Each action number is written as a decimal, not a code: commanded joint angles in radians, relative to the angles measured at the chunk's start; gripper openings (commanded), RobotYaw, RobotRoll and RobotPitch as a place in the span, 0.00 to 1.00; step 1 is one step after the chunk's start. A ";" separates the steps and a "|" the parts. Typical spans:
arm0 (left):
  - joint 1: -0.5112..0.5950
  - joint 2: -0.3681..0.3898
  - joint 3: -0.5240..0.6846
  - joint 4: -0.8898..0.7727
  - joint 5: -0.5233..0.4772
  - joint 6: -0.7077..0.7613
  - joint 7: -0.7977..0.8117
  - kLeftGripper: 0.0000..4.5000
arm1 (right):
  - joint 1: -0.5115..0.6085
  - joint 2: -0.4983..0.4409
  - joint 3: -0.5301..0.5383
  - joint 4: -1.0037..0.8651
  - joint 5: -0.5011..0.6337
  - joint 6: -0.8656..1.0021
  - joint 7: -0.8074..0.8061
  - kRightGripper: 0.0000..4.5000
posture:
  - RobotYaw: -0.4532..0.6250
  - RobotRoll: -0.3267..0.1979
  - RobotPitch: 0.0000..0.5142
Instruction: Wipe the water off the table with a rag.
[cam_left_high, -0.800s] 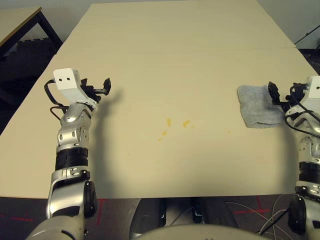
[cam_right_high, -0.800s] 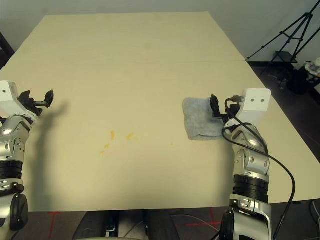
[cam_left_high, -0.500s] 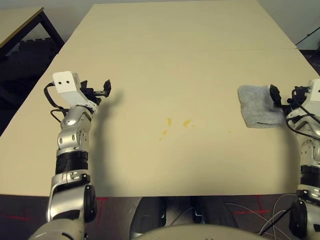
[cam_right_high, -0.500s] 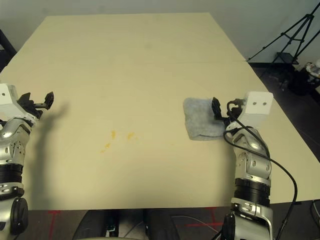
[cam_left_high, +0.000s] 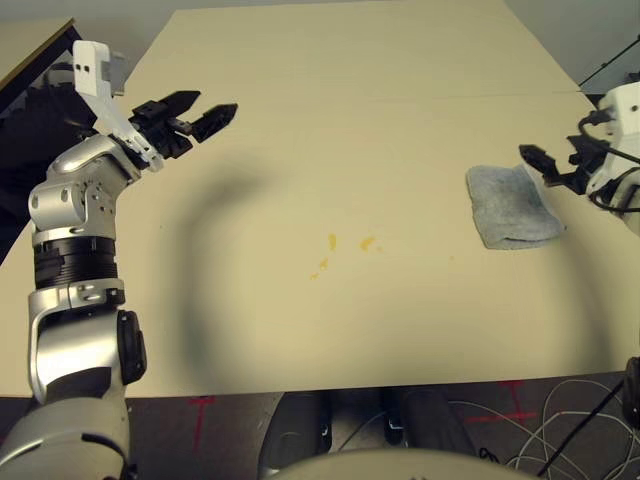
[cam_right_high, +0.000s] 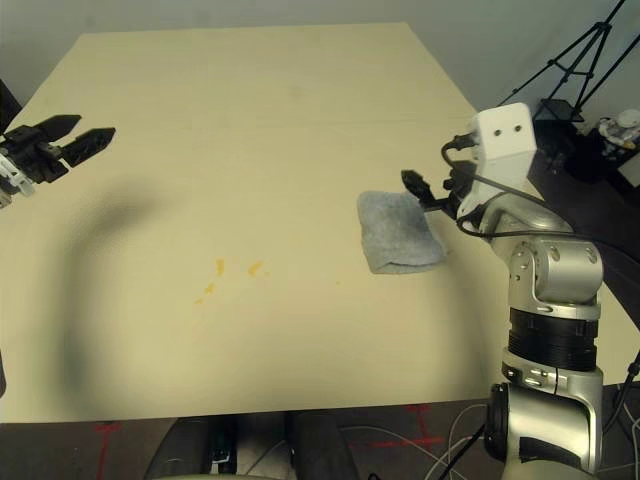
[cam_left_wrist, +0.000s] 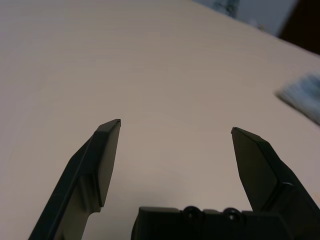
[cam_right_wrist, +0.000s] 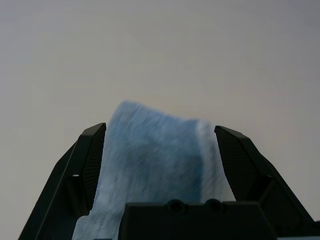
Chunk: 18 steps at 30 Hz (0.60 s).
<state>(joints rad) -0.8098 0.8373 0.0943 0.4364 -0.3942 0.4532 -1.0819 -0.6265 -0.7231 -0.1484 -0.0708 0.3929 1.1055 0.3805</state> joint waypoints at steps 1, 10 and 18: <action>-0.003 0.040 -0.059 -0.016 0.025 -0.001 -0.132 1.00 | -0.008 -0.017 0.059 -0.011 -0.019 0.072 0.008 1.00 | 0.37 0.62 0.25; 0.102 0.069 -0.091 -0.268 -0.027 0.022 -0.305 1.00 | 0.001 -0.038 0.108 0.029 -0.079 0.089 0.008 1.00 | 0.37 0.62 0.28; 0.158 0.043 -0.074 -0.351 -0.058 0.032 -0.292 1.00 | -0.007 0.037 -0.273 0.181 0.051 0.214 0.012 1.00 | 0.37 0.62 0.29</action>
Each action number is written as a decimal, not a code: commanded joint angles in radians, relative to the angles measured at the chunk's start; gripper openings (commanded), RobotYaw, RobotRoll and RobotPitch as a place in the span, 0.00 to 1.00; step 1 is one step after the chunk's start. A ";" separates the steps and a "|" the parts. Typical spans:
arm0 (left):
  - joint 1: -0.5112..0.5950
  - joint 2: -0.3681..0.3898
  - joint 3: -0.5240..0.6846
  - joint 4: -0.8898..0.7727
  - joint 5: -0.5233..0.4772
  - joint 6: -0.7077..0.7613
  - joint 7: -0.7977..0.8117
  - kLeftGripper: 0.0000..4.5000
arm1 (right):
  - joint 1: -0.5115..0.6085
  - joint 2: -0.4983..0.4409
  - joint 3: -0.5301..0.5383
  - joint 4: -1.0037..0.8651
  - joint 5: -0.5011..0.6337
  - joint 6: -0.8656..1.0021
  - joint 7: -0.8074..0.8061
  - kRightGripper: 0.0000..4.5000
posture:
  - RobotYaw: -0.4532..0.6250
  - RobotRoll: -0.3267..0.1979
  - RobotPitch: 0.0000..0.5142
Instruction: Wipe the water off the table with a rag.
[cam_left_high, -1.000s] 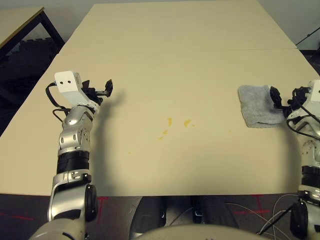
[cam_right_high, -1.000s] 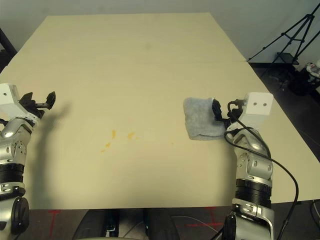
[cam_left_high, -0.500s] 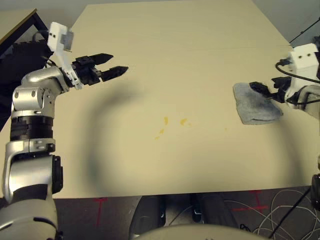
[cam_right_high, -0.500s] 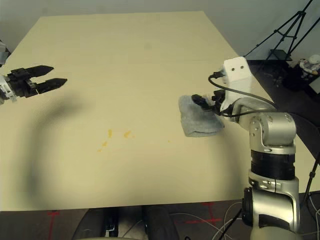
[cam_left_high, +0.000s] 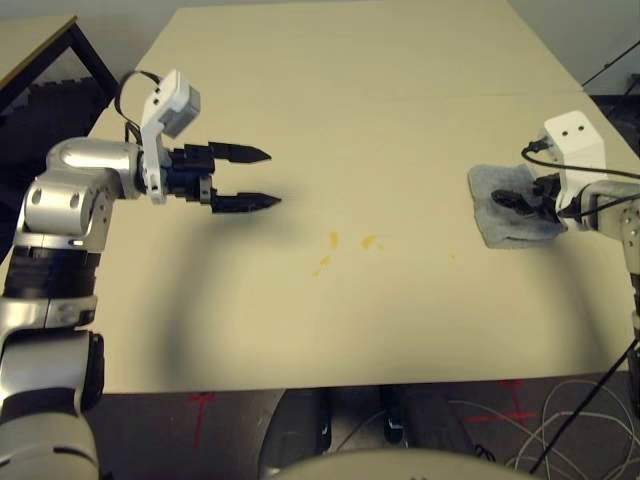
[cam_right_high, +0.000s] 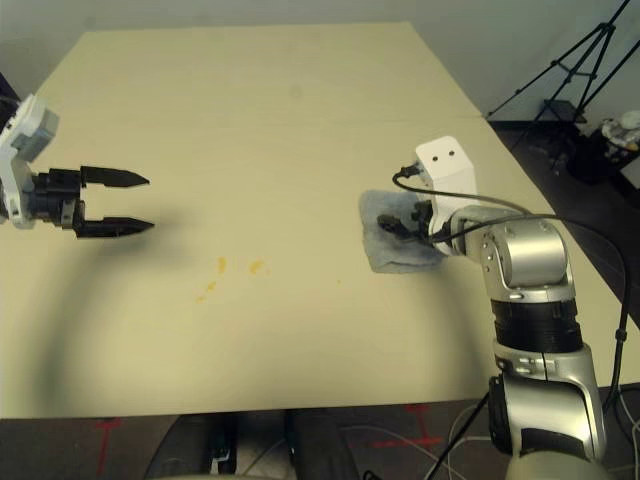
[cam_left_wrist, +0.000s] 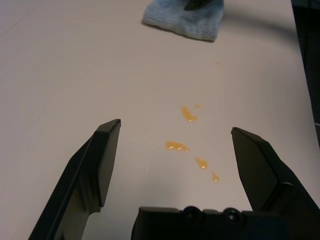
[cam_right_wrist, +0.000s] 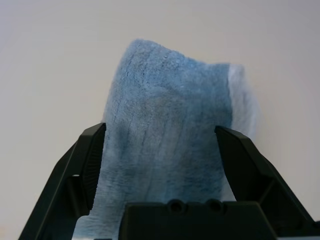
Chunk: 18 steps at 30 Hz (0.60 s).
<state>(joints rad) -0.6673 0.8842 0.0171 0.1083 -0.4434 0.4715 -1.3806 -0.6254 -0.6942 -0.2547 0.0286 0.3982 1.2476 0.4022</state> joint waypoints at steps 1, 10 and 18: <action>0.014 -0.009 0.000 -0.024 -0.012 0.016 0.008 1.00 | -0.004 -0.011 -0.208 0.109 0.050 0.077 -0.008 1.00 | 0.37 0.62 0.29; -0.003 -0.025 -0.022 -0.044 -0.031 0.045 -0.021 1.00 | 0.010 -0.127 -0.371 0.192 0.102 0.279 0.040 1.00 | 0.35 0.62 0.31; -0.004 -0.003 -0.034 -0.053 -0.030 0.056 -0.061 1.00 | -0.004 -0.134 -0.413 0.294 0.161 0.367 0.084 1.00 | 0.35 0.62 0.31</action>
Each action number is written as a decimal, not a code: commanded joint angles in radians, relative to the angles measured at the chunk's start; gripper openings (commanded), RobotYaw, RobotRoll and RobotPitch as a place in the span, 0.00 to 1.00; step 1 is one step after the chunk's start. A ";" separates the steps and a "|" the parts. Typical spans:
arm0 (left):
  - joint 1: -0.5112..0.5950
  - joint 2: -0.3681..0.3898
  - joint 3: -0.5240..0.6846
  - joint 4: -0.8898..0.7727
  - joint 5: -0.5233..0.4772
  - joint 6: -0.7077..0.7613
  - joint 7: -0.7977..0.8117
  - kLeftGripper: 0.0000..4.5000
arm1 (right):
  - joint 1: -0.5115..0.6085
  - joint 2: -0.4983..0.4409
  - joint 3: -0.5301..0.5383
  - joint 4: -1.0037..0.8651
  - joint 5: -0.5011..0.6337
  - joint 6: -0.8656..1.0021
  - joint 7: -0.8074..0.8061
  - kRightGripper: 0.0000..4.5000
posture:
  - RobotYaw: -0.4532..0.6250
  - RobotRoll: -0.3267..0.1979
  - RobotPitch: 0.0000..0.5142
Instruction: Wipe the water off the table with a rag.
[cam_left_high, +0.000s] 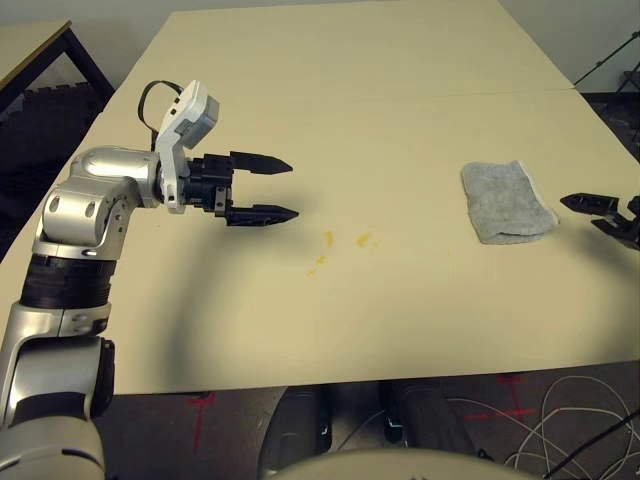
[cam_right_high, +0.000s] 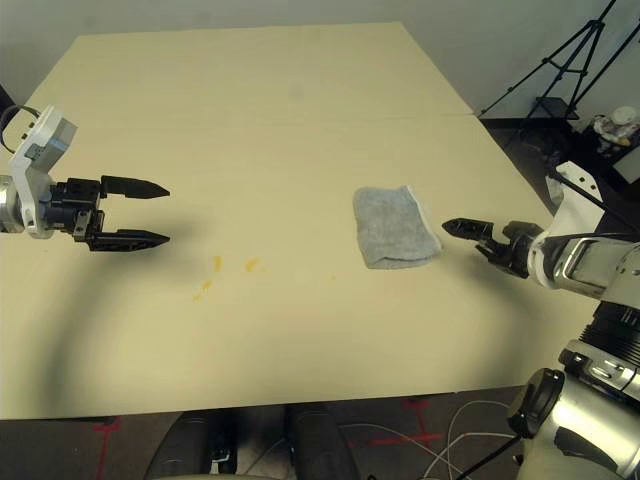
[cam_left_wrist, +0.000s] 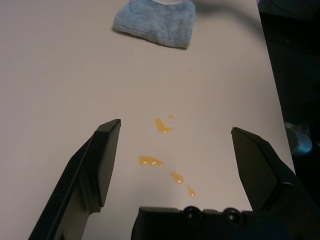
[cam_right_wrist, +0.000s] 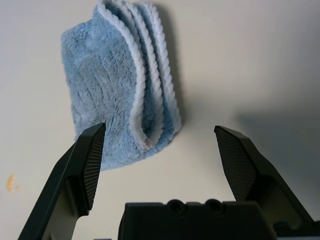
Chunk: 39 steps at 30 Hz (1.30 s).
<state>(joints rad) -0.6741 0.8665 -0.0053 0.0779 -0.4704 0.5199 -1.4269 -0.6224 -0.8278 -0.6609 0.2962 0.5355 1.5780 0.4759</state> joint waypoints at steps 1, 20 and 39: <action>0.003 0.016 -0.012 -0.026 -0.003 0.009 -0.016 1.00 | -0.013 0.008 -0.007 0.036 0.025 0.036 0.010 1.00 | 0.35 0.62 0.31; 0.036 0.039 0.015 -0.125 -0.043 0.075 0.027 1.00 | -0.039 0.078 0.217 0.169 -0.011 -0.100 0.027 1.00 | 0.39 0.62 0.32; 0.050 0.021 -0.005 -0.158 -0.068 0.100 0.061 1.00 | -0.238 0.221 0.254 0.426 -0.042 -0.280 -0.012 1.00 | 0.39 0.62 0.33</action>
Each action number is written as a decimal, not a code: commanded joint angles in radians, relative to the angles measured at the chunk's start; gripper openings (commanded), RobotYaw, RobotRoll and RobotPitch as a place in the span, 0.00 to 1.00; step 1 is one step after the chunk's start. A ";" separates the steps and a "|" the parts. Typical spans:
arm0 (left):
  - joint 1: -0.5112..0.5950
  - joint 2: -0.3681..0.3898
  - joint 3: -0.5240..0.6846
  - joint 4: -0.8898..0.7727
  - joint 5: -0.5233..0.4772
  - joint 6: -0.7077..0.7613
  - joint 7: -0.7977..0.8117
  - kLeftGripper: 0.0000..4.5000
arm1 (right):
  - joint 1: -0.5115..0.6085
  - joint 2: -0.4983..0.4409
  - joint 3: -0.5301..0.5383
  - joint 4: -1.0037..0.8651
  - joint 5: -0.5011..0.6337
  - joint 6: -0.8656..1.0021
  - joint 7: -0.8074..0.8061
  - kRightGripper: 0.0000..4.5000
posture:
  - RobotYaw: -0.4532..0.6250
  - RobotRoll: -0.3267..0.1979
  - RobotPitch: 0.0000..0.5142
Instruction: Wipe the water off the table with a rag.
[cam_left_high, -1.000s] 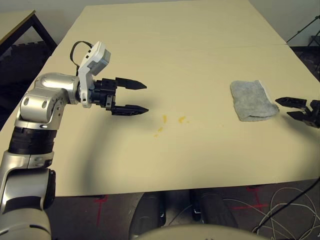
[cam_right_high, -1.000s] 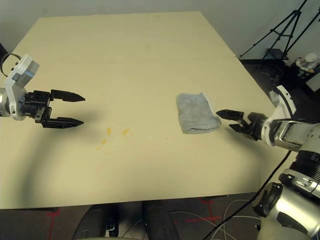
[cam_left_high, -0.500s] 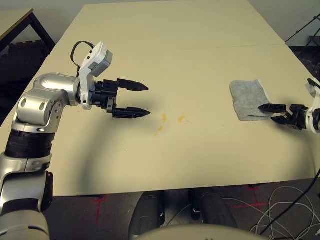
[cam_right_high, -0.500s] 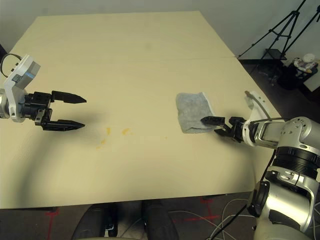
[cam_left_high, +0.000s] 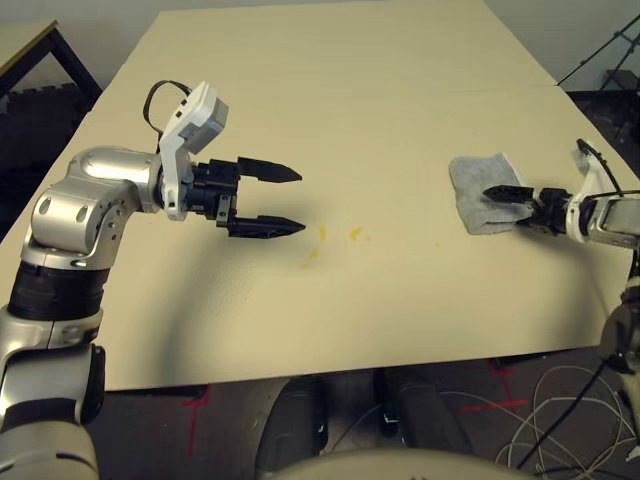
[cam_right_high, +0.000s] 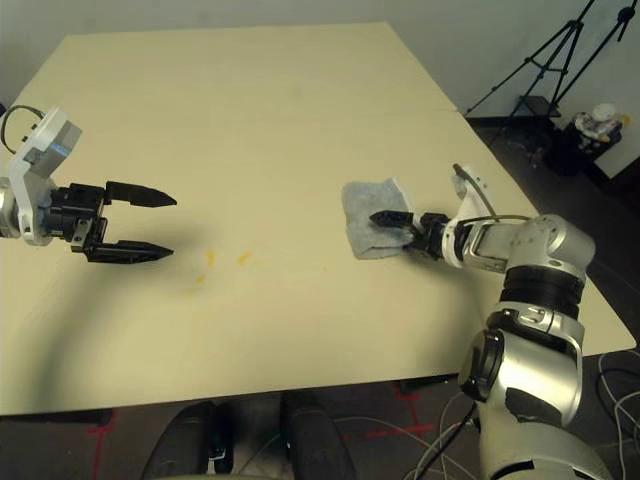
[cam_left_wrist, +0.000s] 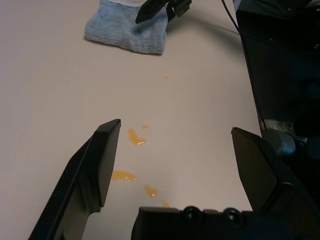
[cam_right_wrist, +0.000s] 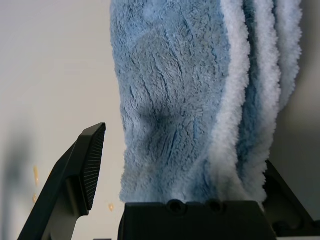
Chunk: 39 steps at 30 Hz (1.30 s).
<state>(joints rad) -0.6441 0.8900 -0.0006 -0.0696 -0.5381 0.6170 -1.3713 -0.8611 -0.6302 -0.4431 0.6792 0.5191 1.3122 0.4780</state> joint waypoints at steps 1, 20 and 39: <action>0.024 -0.003 -0.010 -0.009 0.001 0.001 0.008 1.00 | -0.002 0.027 0.041 0.046 -0.027 -0.017 -0.013 1.00 | 0.39 0.62 0.33; 0.106 -0.023 0.001 0.083 0.061 -0.119 0.083 1.00 | -0.051 0.173 0.129 -0.433 0.007 0.076 -0.099 0.00 | 0.40 0.62 0.35; 0.059 0.018 0.011 0.122 0.073 -0.136 0.020 1.00 | 0.033 0.477 0.199 -0.732 0.820 0.302 -0.563 0.00 | 0.39 0.62 0.41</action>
<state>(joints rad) -0.5776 0.8896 0.0002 0.0357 -0.4706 0.4869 -1.3362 -0.8081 -0.1755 -0.2641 -0.0716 1.2579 1.5781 -0.0240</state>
